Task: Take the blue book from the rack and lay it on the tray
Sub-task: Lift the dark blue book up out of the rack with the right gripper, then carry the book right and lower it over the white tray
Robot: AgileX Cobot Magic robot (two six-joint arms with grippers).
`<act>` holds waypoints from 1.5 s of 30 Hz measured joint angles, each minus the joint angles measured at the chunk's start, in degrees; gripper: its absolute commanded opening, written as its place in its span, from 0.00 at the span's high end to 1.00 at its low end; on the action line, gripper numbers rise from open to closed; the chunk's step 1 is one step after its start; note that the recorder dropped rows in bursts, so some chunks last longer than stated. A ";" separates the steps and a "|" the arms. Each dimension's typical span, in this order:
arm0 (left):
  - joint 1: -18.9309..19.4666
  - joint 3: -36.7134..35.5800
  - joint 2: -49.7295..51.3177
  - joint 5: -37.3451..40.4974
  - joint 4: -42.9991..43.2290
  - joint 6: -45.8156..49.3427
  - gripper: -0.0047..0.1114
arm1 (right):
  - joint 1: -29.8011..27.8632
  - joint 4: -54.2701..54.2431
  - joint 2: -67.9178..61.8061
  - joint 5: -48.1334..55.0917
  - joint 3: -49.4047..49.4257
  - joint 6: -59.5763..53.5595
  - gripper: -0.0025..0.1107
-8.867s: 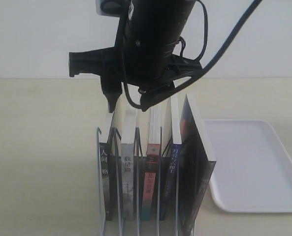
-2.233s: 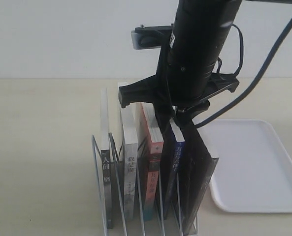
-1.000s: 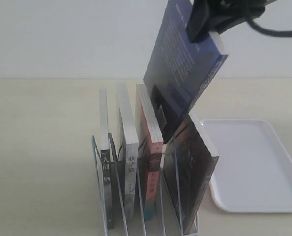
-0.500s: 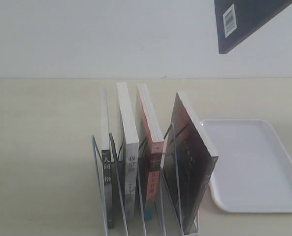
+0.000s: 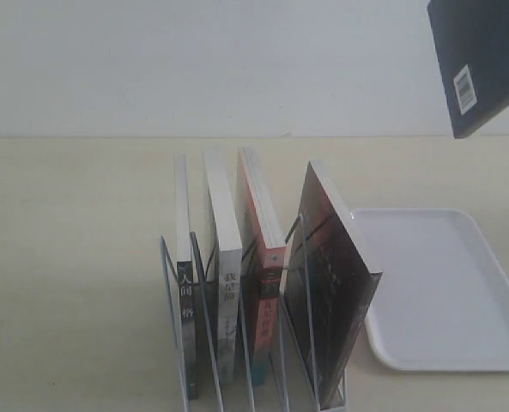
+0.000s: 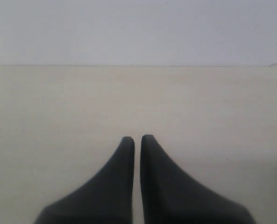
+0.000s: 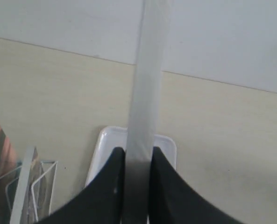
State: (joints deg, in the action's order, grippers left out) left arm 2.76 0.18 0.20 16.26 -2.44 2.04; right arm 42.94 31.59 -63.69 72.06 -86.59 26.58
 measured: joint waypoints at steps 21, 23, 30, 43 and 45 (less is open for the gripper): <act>0.00 0.00 0.00 0.00 0.00 0.00 0.92 | -5.10 10.22 0.00 -0.92 17.34 -11.37 0.98; 0.00 0.00 0.00 0.00 0.00 0.00 0.92 | -5.10 11.68 0.00 -1.02 19.37 -12.13 0.98; 0.00 0.00 0.00 0.00 0.00 0.00 0.92 | -5.10 13.99 0.00 -1.81 27.13 -16.92 0.98; 0.00 0.00 0.00 0.00 0.00 0.00 0.92 | -5.10 23.33 0.61 -22.80 36.99 -23.77 0.98; 0.00 0.00 0.00 0.00 0.00 0.00 0.92 | -4.22 23.75 0.61 -25.09 37.98 -25.87 0.98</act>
State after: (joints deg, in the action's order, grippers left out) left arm 2.76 0.18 0.20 16.26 -2.44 2.04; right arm 38.72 55.33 -63.07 46.97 -48.62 0.71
